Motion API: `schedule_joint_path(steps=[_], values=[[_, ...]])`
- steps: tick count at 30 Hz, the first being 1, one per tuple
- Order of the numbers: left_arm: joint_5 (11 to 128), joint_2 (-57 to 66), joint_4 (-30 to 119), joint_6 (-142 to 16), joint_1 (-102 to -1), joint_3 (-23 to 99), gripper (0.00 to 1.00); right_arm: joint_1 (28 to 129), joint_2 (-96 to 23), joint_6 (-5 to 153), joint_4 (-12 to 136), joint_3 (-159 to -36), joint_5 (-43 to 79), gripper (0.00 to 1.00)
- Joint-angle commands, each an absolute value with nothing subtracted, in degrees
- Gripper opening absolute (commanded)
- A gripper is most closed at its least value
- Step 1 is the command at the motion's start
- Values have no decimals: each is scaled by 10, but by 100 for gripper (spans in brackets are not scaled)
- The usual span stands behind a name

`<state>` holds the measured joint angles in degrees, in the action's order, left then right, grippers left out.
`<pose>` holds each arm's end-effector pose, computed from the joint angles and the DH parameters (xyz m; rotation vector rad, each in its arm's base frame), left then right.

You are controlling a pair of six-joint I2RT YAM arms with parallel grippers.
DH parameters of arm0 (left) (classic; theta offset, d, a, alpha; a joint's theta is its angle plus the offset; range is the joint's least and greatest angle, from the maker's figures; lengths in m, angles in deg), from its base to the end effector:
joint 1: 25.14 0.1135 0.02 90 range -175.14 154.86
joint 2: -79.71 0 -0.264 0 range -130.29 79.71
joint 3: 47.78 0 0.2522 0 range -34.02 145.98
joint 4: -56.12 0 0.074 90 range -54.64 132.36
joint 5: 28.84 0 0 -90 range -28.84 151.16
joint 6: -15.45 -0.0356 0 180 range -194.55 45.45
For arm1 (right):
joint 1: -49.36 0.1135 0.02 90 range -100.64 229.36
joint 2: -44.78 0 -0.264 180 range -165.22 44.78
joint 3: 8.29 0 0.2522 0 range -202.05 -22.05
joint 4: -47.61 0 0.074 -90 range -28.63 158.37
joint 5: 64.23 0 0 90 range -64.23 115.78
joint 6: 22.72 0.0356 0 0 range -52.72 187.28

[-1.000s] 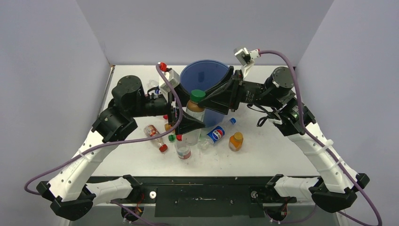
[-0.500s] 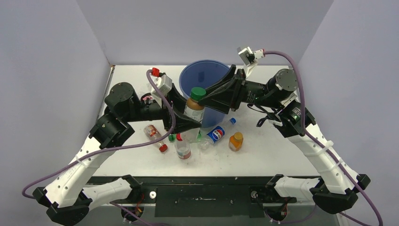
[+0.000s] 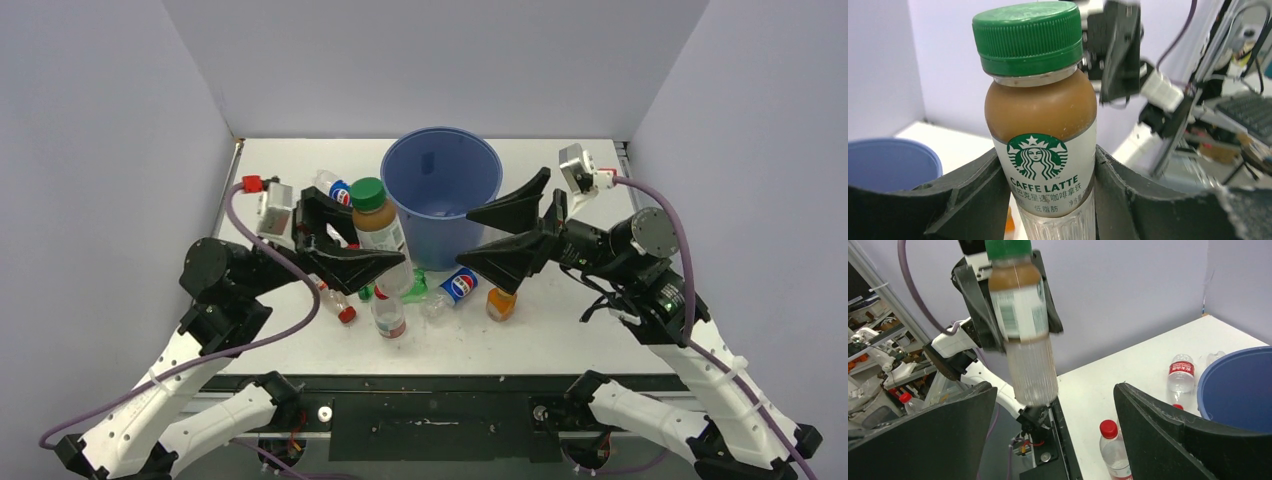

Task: Put the plastic bottles in the bin
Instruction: Pick up the plastic bottle at the center of the board, then place the plastic bottle in the trash bin.

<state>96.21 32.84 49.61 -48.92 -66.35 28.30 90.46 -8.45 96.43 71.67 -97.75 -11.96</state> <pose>0.1030 -0.1174 0.4690 0.7508 1.1488 -1.3527 0.1102 0.1251 0.4956 -0.7596 1.3752 1.4354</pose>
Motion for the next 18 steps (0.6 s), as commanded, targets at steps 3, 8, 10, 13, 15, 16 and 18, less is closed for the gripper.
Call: schedule_joint_path(steps=[3, 8, 10, 13, 15, 16, 18], values=[[872, 323, 700, -385, -664, 273, 9, 910, -60, 997, 579, -899, -130, 90], [898, 294, 739, -345, -665, 276, 9, 921, -84, 1030, 529, -888, -135, 90], [905, 287, 744, -339, -665, 276, 9, 935, -94, 1038, 506, -884, -136, 90], [916, 285, 717, -357, -665, 282, 8, 947, -83, 1004, 530, -895, -90, 91], [927, 292, 660, -403, -665, 292, 9, 947, -65, 978, 550, -911, -52, 91], [923, 296, 626, -430, -666, 298, 9, 946, -60, 967, 561, -924, -38, 91], [901, 303, 547, -495, -666, 306, 8, 946, -71, 943, 615, -973, -8, 92]])
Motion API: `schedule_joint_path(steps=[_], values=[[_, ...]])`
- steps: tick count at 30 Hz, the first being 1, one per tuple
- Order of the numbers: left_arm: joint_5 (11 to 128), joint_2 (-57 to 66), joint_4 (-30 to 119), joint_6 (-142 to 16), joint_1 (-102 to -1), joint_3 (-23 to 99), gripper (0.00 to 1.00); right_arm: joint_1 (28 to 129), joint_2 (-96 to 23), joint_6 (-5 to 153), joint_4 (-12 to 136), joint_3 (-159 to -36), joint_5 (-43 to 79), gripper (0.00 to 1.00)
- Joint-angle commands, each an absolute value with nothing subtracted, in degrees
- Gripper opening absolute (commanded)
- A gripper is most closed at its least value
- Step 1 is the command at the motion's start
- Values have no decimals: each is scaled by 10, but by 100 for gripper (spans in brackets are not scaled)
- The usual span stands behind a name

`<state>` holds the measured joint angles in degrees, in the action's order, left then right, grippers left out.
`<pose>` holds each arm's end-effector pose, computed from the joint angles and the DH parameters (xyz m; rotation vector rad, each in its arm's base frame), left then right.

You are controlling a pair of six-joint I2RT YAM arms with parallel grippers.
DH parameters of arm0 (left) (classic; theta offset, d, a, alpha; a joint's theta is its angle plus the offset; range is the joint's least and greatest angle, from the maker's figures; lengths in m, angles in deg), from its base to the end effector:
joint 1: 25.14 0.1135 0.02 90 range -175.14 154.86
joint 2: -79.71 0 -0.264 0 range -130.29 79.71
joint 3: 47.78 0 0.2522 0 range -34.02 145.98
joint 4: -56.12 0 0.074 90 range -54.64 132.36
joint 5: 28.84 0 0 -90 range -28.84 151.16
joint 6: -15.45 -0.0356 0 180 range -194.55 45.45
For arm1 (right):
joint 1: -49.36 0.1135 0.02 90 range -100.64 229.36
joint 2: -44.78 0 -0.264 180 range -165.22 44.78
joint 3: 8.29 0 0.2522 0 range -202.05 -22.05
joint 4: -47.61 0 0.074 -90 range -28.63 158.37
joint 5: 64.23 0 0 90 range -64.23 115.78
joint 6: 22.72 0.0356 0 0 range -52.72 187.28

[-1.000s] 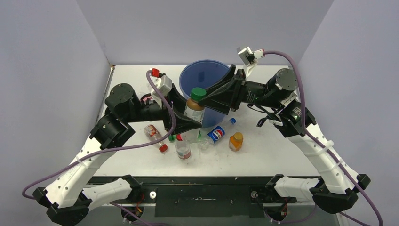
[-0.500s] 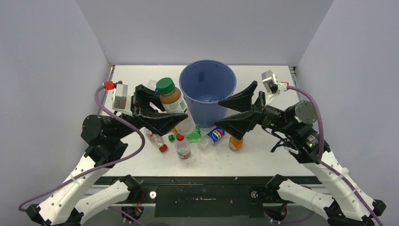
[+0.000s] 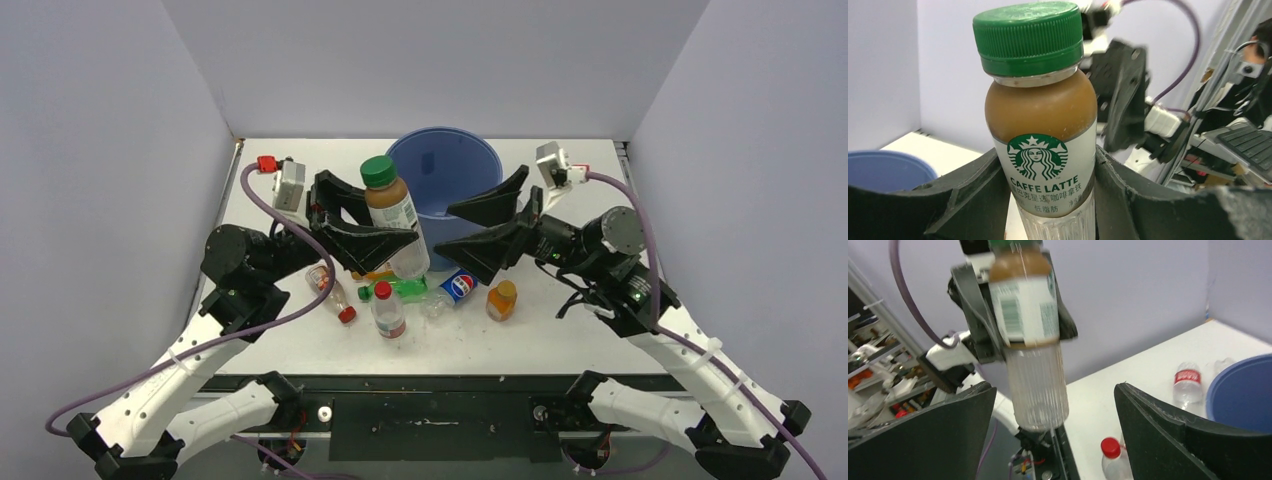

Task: Put the plastic bottles in the bin
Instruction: Place the plastic bottle in the trash bin.

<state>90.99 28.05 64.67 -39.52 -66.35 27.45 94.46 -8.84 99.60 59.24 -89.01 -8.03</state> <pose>0.1209 -0.1294 0.4772 0.5826 1.0593 -1.4442 0.1185 0.1470 0.4686 -0.7169 1.3394 1.4942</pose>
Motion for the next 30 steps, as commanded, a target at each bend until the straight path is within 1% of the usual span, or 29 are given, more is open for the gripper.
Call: schedule_joint_path(steps=[1, 5, 12, 15, 17, 21, 22, 25, 26, 28, 30], values=[[887, 304, 520, -519, -665, 310, 6, 947, -83, 933, 644, -1002, 1, 93], [862, 299, 455, -574, -666, 326, 2, 948, -138, 915, 713, -1093, 20, 96], [866, 274, 428, -584, -666, 352, 0, 968, -227, 899, 786, -1199, 53, 99], [880, 265, 425, -586, -668, 364, 0, 1008, -274, 871, 838, -1265, 85, 98], [883, 260, 397, -592, -669, 370, 0, 1041, -296, 851, 868, -1297, 127, 98], [882, 258, 386, -599, -672, 370, 0, 1090, -326, 825, 904, -1333, 203, 98], [882, 259, 383, -601, -673, 370, 0, 1096, -331, 820, 910, -1339, 220, 94], [880, 264, 378, -607, -676, 367, 0, 1102, -335, 811, 920, -1340, 256, 74], [879, 267, 378, -609, -676, 365, 0, 1103, -335, 810, 921, -1339, 272, 70], [877, 274, 377, -614, -676, 360, 0, 1103, -332, 811, 919, -1333, 274, 67], [873, 280, 378, -619, -677, 355, 0, 1104, -329, 815, 918, -1330, 271, 68]])
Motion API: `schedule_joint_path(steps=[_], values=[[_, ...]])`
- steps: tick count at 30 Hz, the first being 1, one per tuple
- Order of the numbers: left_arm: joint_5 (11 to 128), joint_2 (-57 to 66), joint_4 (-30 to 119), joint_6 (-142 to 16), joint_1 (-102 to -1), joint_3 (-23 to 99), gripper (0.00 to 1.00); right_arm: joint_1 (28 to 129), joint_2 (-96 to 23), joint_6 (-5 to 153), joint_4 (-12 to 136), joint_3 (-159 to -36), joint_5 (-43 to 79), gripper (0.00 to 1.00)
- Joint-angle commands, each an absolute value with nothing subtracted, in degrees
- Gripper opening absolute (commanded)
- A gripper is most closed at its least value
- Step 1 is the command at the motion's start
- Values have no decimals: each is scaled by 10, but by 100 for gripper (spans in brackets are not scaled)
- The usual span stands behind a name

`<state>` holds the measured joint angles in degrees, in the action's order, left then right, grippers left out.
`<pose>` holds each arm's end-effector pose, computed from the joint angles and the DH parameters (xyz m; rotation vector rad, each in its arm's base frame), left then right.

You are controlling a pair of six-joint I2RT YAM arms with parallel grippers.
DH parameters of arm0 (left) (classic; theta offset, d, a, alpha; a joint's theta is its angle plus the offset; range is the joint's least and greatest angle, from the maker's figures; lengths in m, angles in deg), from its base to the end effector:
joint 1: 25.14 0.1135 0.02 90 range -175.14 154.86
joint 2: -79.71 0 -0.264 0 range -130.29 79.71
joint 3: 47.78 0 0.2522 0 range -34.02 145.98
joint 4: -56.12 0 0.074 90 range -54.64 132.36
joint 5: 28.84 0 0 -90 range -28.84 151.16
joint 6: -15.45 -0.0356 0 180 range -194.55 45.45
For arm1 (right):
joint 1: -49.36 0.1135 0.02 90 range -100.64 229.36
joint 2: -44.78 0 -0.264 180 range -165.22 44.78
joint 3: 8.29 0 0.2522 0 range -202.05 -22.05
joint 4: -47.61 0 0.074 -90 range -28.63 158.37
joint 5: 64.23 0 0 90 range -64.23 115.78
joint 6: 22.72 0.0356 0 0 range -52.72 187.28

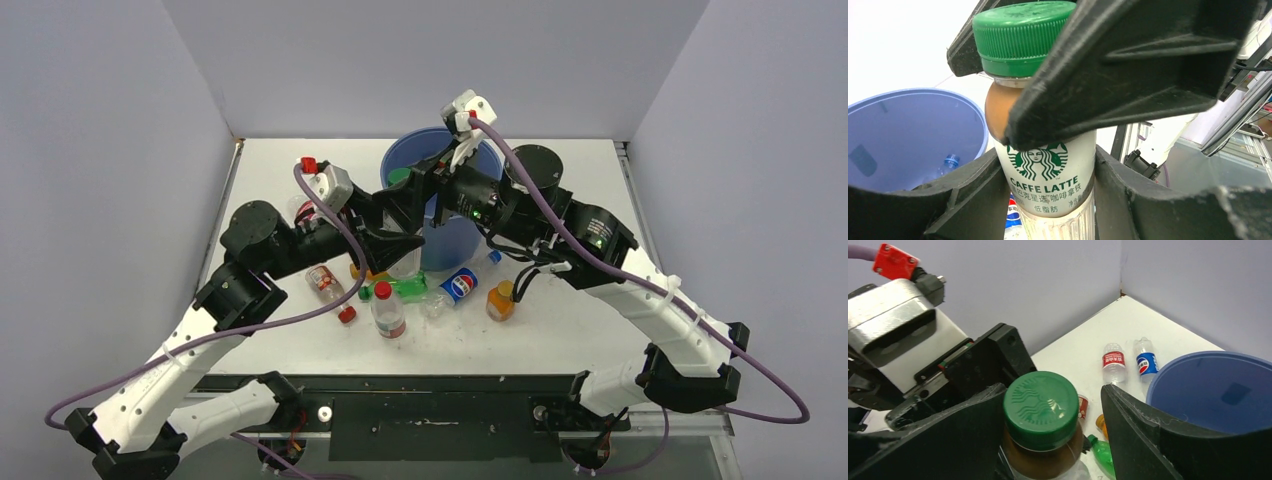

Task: Put the plastic bottles in the bin
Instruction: Place the plastic bottle in the trash bin.

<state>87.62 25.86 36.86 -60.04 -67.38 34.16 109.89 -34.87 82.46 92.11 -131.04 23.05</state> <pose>0.1310 -0.1404 0.4617 0.7493 1.3400 -1.1276 0.1295 0.2326 0.5428 -0.6918 1.5536 1.0500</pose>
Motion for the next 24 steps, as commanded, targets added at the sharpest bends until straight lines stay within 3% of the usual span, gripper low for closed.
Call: schedule_joint_path(steps=[1, 3, 5, 6, 9, 10, 13, 14, 20, 24], values=[[872, 282, 377, -620, -677, 353, 0, 1104, -328, 817, 917, -1330, 270, 69], [870, 283, 372, -624, -678, 352, 0, 1104, -328, 819, 917, -1330, 270, 68], [871, 284, 369, -627, -677, 351, 0, 1103, -332, 820, 922, -1336, 265, 57], [871, 285, 369, -628, -678, 350, 0, 1104, -336, 820, 927, -1341, 263, 48], [868, 287, 368, -633, -677, 346, 0, 1104, -346, 823, 935, -1351, 234, 8], [863, 290, 366, -634, -677, 345, 12, 1104, -347, 823, 934, -1352, 231, 6], [828, 311, 373, -637, -677, 328, 93, 1103, -341, 810, 934, -1352, 254, 5], [809, 324, 381, -639, -677, 319, 98, 1103, -338, 801, 930, -1349, 287, 5], [611, 412, 438, -659, -677, 240, 96, 1093, -279, 739, 762, -1222, 494, 5], [488, 467, 455, -692, -677, 173, 96, 1044, -287, 701, 641, -1152, 515, 5]])
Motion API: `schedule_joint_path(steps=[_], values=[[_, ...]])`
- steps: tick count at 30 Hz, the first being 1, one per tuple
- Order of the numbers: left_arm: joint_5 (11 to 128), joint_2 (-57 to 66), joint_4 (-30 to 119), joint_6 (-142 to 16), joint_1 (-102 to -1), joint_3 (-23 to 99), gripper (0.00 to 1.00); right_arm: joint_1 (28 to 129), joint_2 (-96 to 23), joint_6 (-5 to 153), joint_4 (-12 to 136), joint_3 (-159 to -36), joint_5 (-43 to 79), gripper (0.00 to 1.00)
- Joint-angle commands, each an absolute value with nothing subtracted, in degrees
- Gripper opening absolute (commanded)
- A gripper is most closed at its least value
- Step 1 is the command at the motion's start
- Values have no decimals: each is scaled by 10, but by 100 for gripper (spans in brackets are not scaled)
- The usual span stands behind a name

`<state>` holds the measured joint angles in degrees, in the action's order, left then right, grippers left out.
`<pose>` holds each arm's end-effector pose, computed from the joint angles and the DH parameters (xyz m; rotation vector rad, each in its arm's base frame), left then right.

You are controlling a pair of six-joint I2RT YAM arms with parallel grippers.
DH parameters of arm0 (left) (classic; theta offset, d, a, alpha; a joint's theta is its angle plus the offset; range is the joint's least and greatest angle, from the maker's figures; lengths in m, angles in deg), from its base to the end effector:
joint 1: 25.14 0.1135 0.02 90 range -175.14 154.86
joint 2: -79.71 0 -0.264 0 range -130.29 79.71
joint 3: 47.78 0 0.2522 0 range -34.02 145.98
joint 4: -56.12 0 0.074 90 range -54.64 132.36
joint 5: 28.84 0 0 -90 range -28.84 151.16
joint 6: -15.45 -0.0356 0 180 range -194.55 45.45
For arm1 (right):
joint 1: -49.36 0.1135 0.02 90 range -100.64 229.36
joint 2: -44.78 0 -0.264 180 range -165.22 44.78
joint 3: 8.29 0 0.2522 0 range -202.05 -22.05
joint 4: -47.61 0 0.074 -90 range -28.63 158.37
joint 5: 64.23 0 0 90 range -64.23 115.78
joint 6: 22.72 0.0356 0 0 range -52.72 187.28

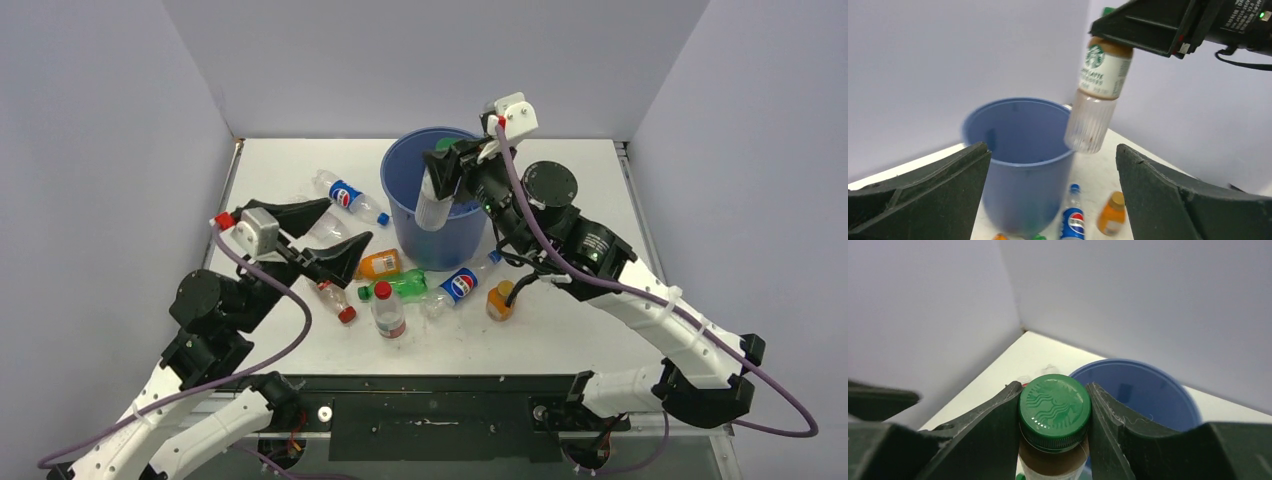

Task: Put the plastic bottles in the bin
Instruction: Place the plastic bottle in the trash bin.

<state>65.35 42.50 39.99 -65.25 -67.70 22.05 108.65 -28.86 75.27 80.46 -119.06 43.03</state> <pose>0.0919 -0.0879 0.4402 0.4419 1.2526 -0.8204 0.1390 0.2133 0.5271 -0.4344 1.4796 0.7162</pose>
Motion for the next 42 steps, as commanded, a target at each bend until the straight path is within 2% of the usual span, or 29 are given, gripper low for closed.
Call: schedule_joint_path(steps=[1, 6, 11, 18, 25, 26, 31, 34, 42], values=[[471, 476, 457, -703, -676, 158, 96, 1017, -299, 711, 634, -1149, 510, 5], [428, 496, 478, -722, -677, 93, 96, 960, -330, 692, 474, -1050, 486, 5], [416, 507, 473, -707, -675, 66, 96, 892, -439, 731, 576, -1117, 441, 5], [385, 506, 459, -709, -675, 46, 96, 851, -505, 768, 547, -1058, 386, 5], [402, 487, 447, -706, -676, 51, 96, 837, -549, 794, 551, -1066, 355, 6], [403, 486, 446, -706, -676, 50, 96, 837, -552, 795, 555, -1070, 352, 10], [410, 484, 444, -708, -676, 52, 96, 836, -548, 797, 567, -1071, 341, 55], [414, 484, 443, -709, -676, 54, 96, 836, -537, 802, 571, -1070, 338, 74], [412, 484, 440, -709, -676, 54, 96, 837, -451, 822, 609, -1083, 308, 93]])
